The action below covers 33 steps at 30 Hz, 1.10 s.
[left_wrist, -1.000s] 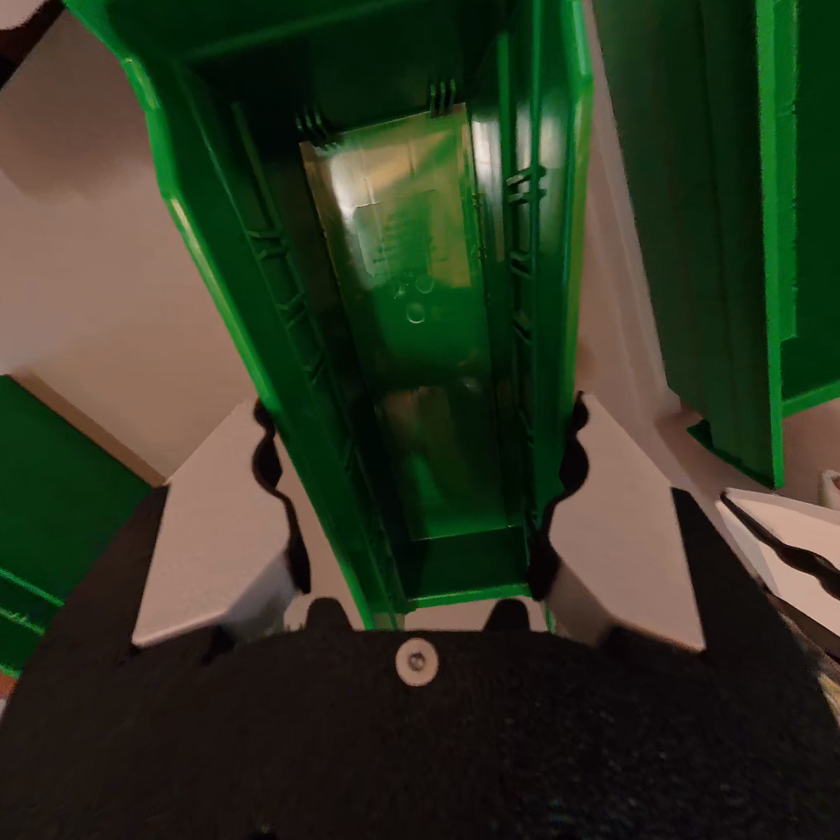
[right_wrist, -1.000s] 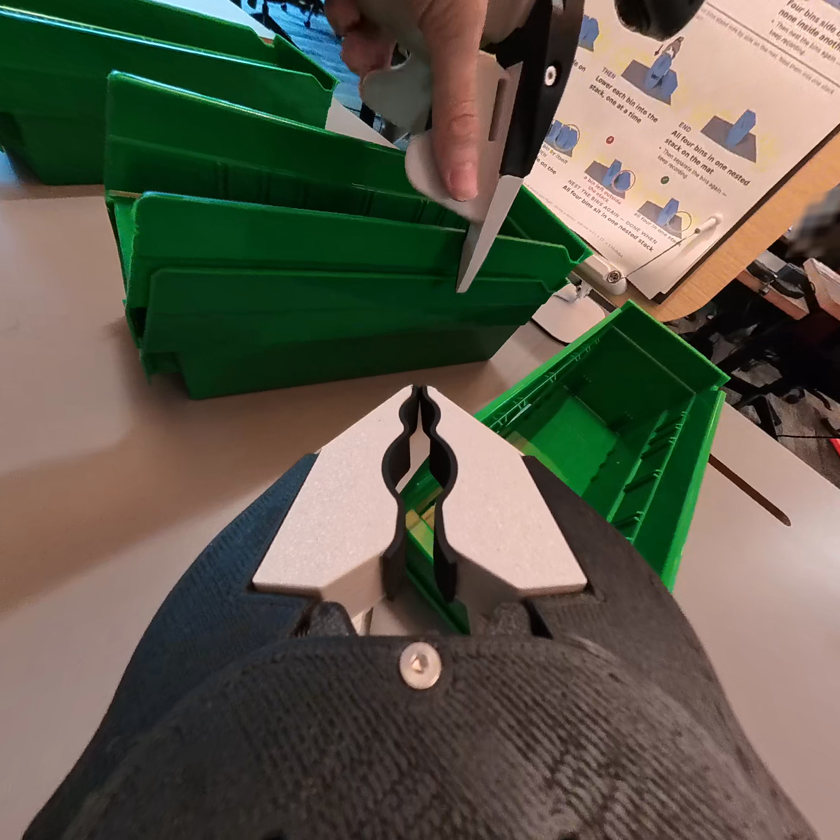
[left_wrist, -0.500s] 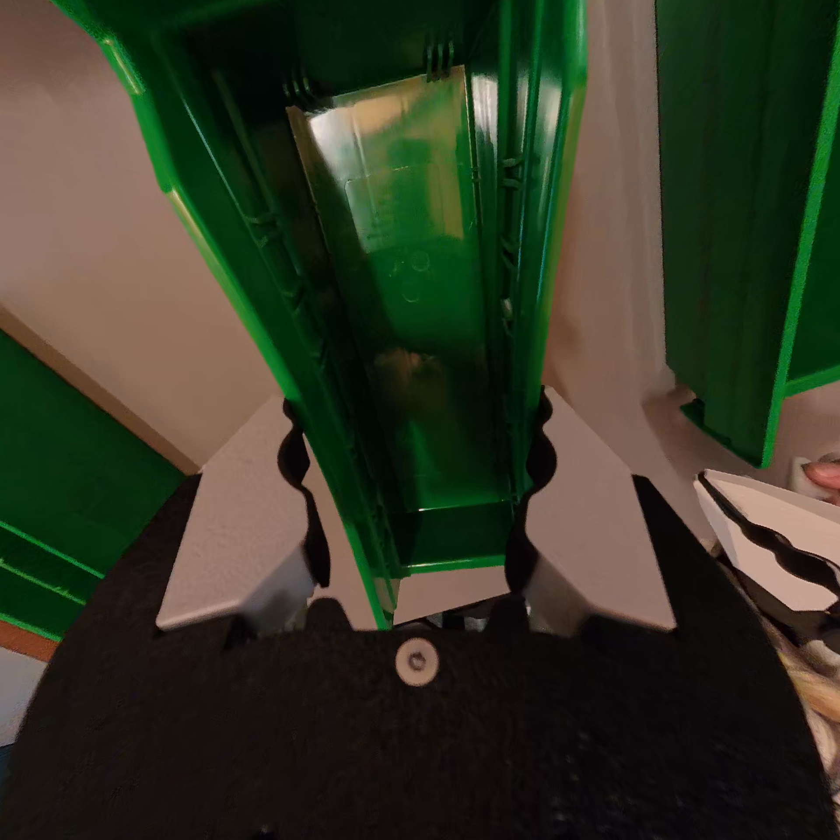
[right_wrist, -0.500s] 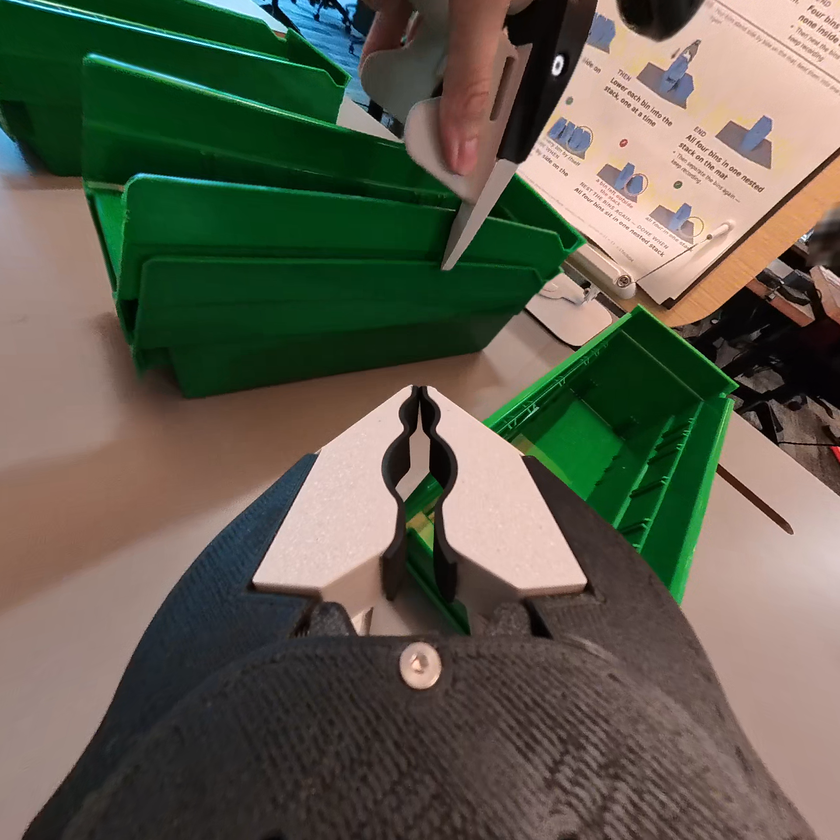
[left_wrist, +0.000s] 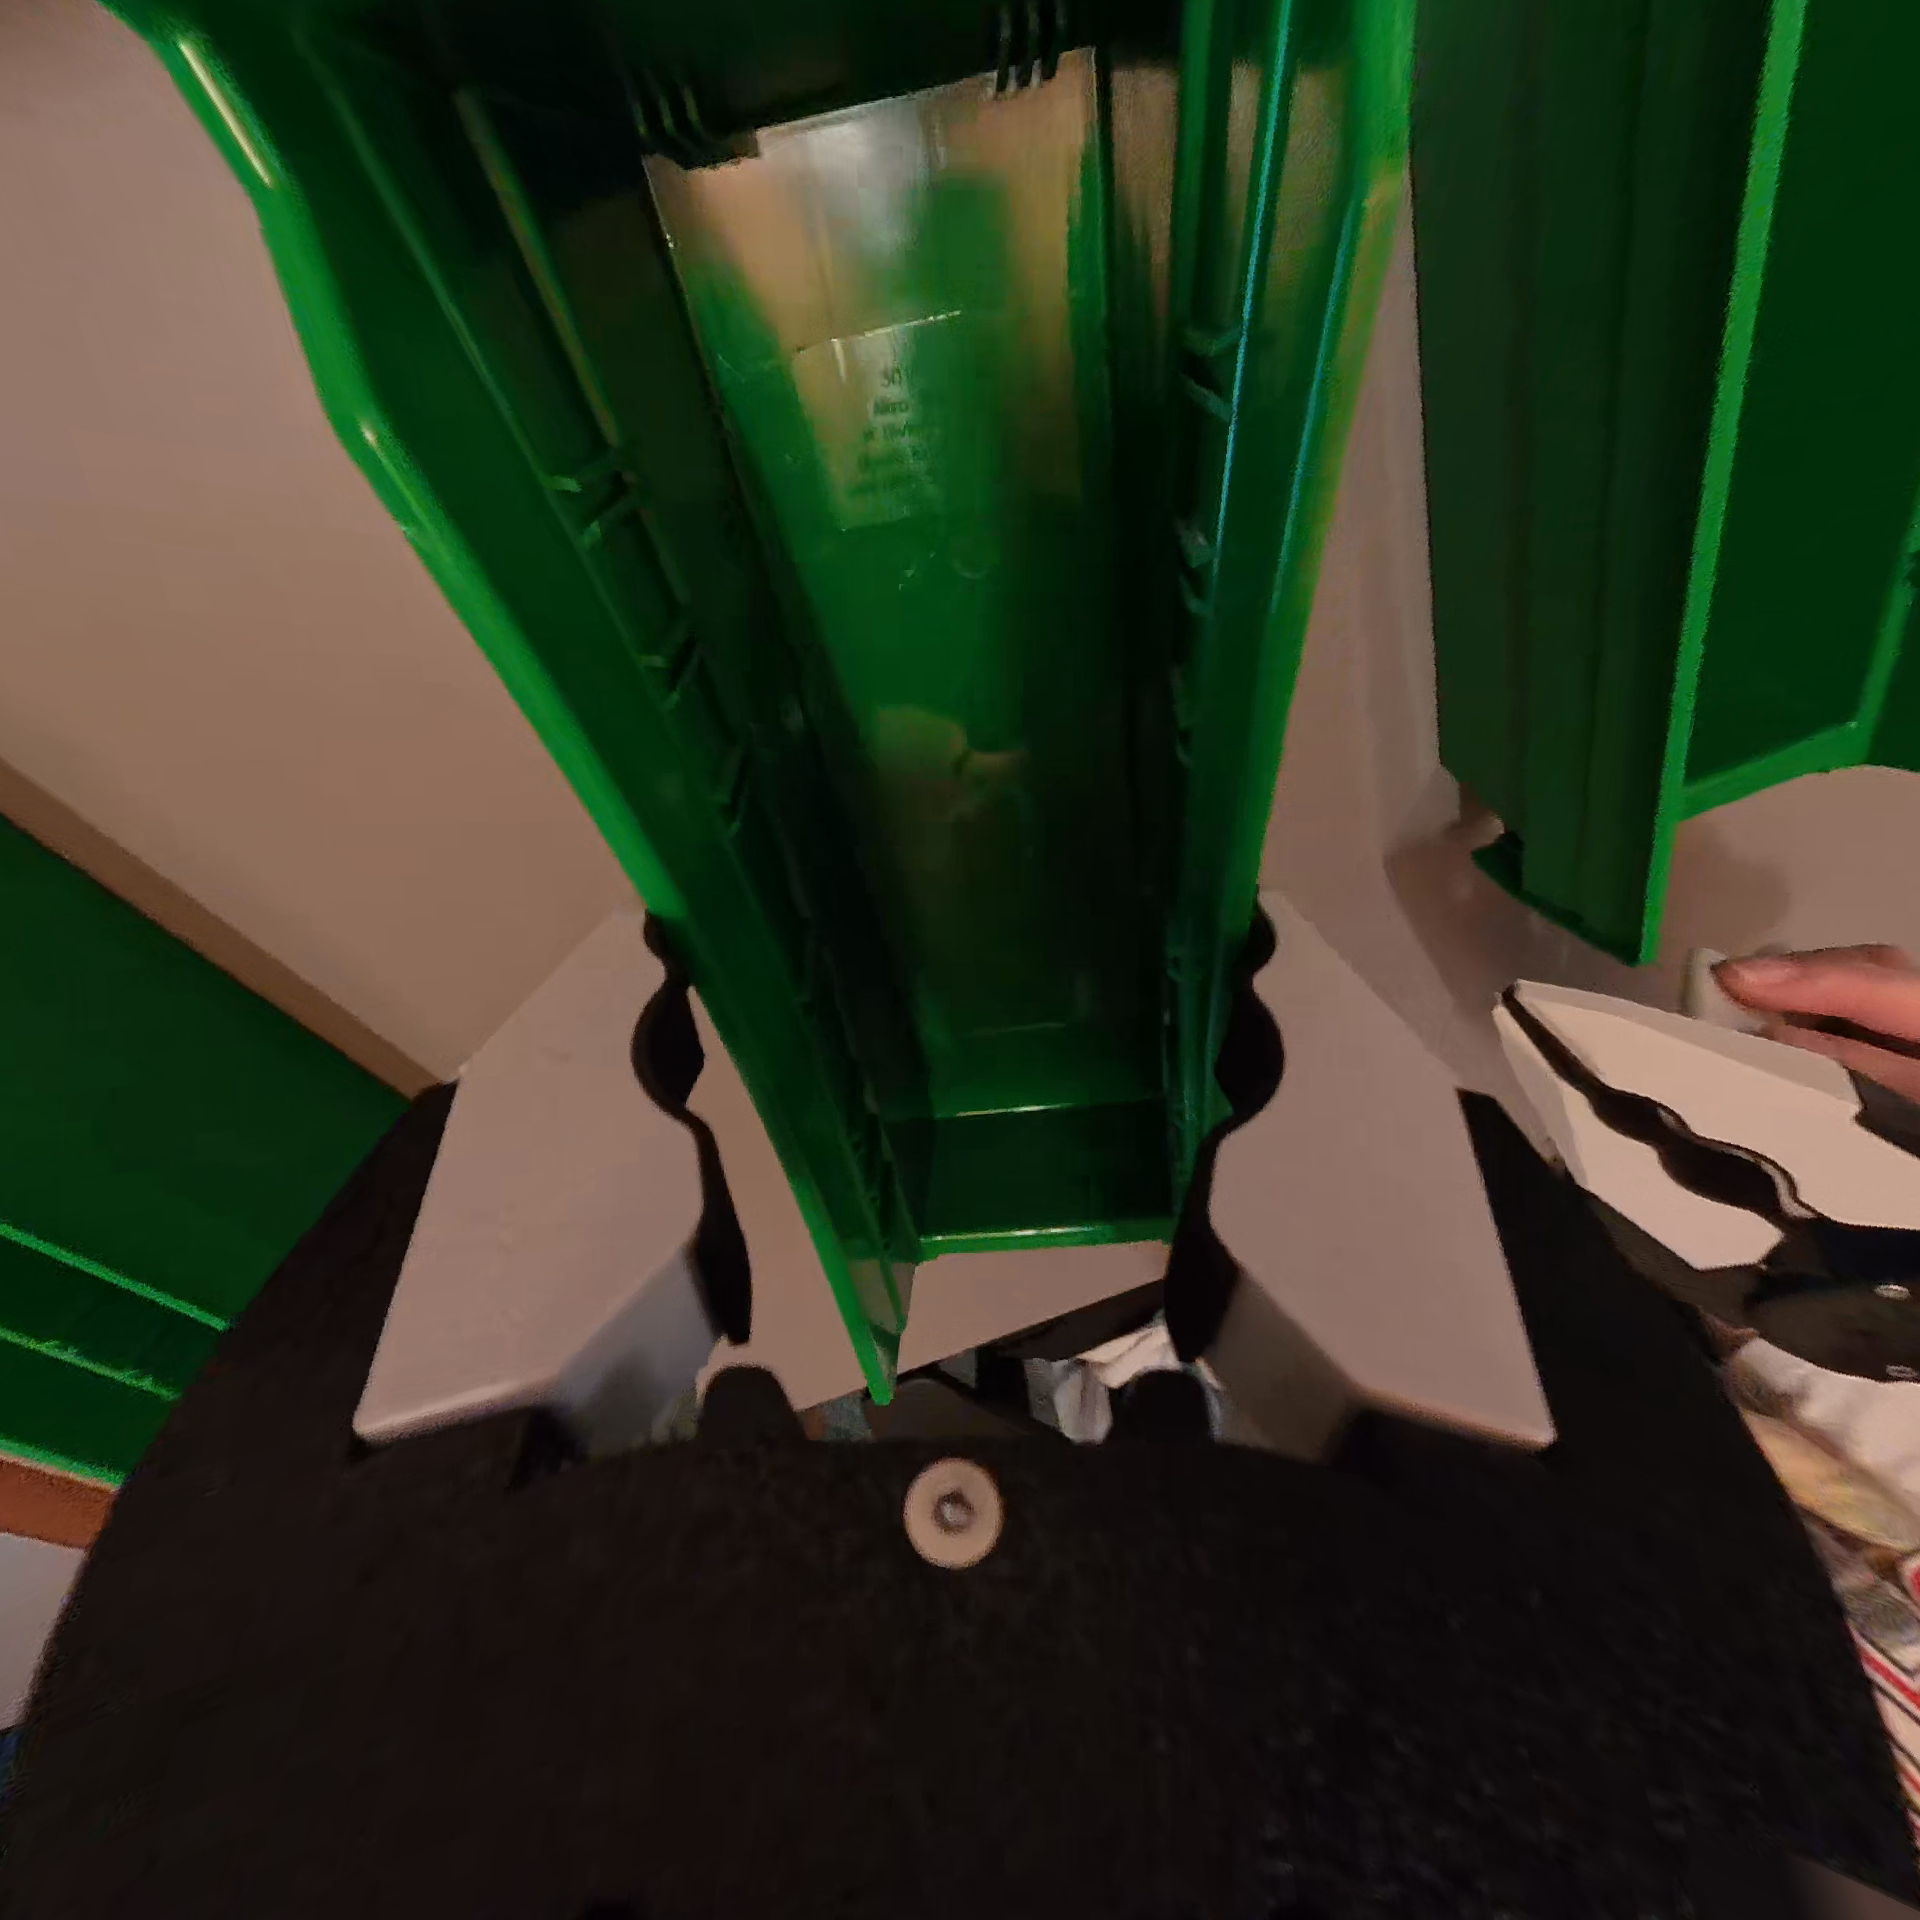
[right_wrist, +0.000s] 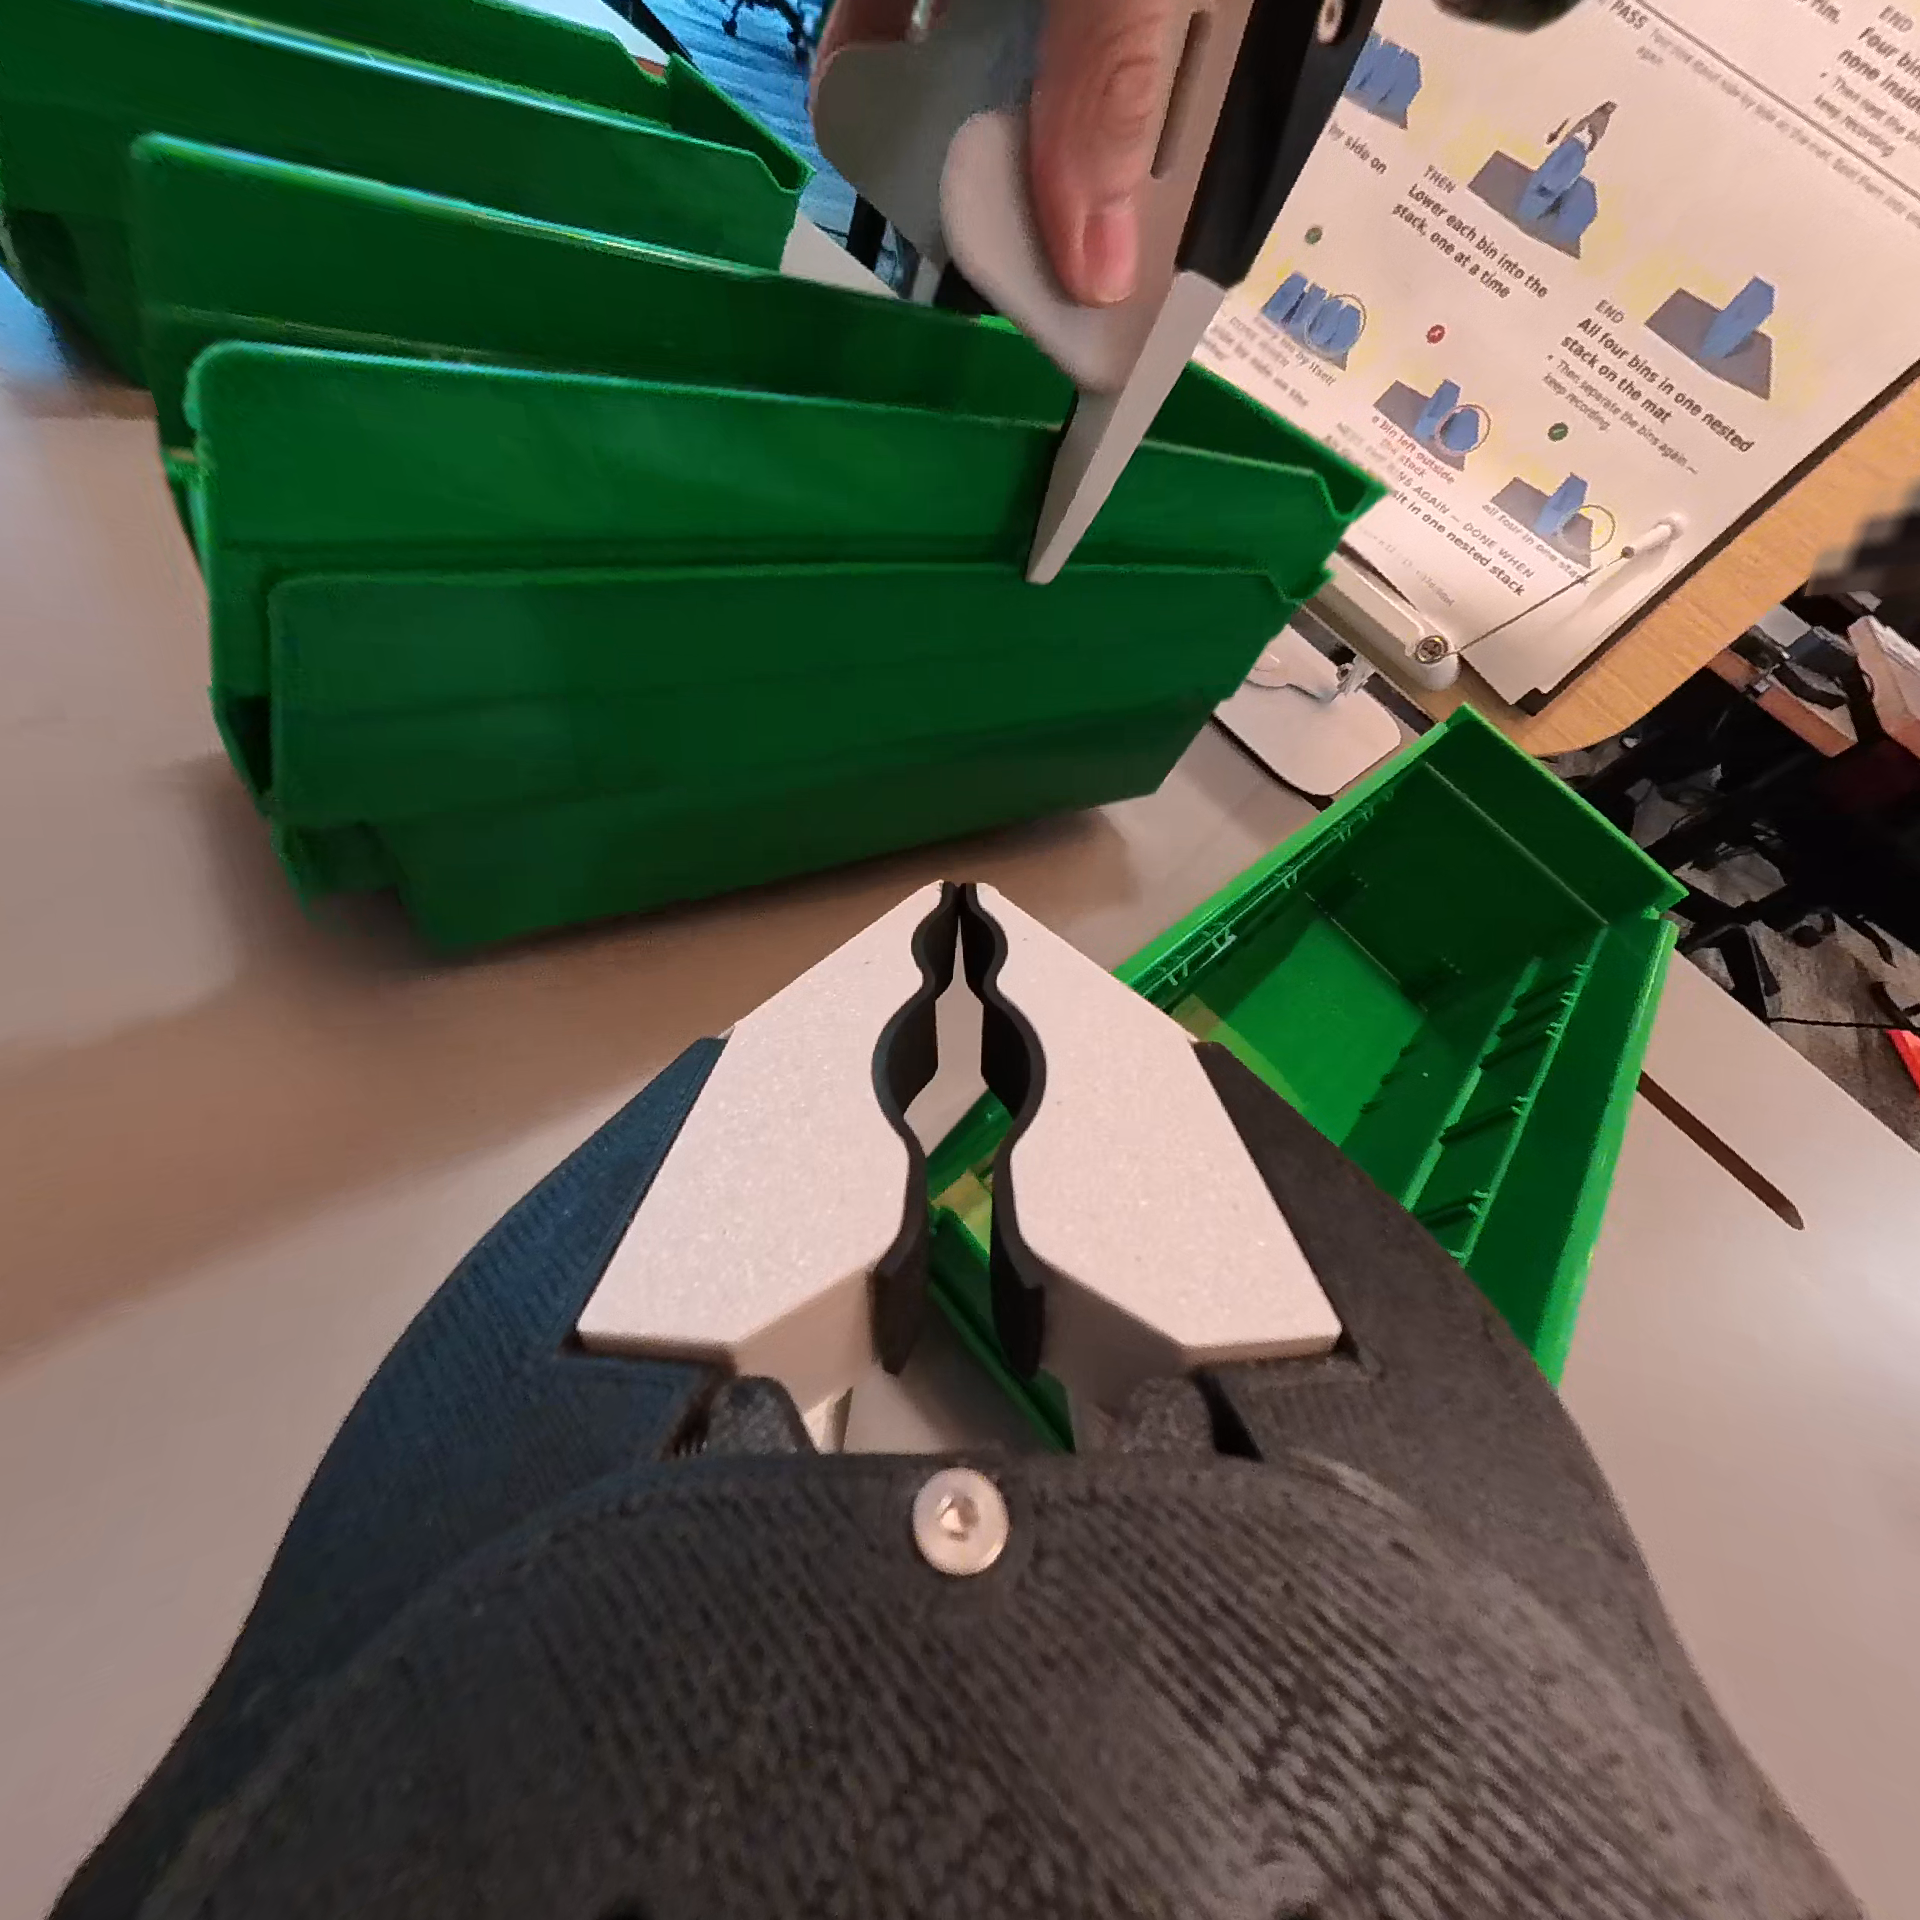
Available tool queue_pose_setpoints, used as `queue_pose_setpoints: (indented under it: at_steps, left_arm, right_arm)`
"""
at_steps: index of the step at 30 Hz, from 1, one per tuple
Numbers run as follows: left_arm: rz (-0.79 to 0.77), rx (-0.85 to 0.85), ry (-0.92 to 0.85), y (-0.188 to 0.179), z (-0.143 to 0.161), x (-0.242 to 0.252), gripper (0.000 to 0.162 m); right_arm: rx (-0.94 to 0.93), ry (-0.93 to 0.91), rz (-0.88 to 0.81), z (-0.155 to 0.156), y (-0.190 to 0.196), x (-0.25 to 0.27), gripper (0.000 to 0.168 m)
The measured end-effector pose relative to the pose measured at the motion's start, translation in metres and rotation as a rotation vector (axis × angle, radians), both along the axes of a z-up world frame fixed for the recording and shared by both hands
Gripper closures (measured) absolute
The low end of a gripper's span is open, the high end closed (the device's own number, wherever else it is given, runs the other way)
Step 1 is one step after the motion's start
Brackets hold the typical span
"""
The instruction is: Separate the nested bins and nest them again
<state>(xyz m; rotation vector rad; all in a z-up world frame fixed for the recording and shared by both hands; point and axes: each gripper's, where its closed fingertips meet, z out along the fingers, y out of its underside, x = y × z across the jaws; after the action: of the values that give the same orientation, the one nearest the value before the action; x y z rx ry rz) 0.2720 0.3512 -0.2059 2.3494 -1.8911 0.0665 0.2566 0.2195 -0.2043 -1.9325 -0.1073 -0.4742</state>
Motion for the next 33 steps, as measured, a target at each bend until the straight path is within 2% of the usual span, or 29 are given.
queue_pose_setpoints:
  at_steps: [3, 9, 21, 28, 33]
  left_arm:
    - [-0.005, 0.041, 0.021, 0.001, -0.002, -0.002, 0.052]
    - [-0.046, 0.013, 0.053, -0.008, -0.011, -0.009, 0.047]
    - [-0.032, 0.02, 0.039, -0.011, -0.01, -0.006, 0.045]
    - [-0.008, 0.002, 0.037, -0.017, -0.004, -0.005, 0.052]
    - [-0.011, 0.071, 0.013, -0.011, -0.002, -0.005, 0.049]
  right_arm:
    - [0.0, 0.0, 0.004, 0.0, 0.0, -0.001, 0.168]
    - [0.002, -0.001, 0.002, 0.002, -0.001, 0.0, 0.168]
    - [0.001, -0.001, 0.001, 0.002, -0.001, 0.0, 0.168]
    - [-0.007, -0.001, 0.005, 0.0, 0.0, -0.001, 0.168]
    - [-0.009, -0.001, 0.008, 0.0, 0.0, -0.002, 0.168]
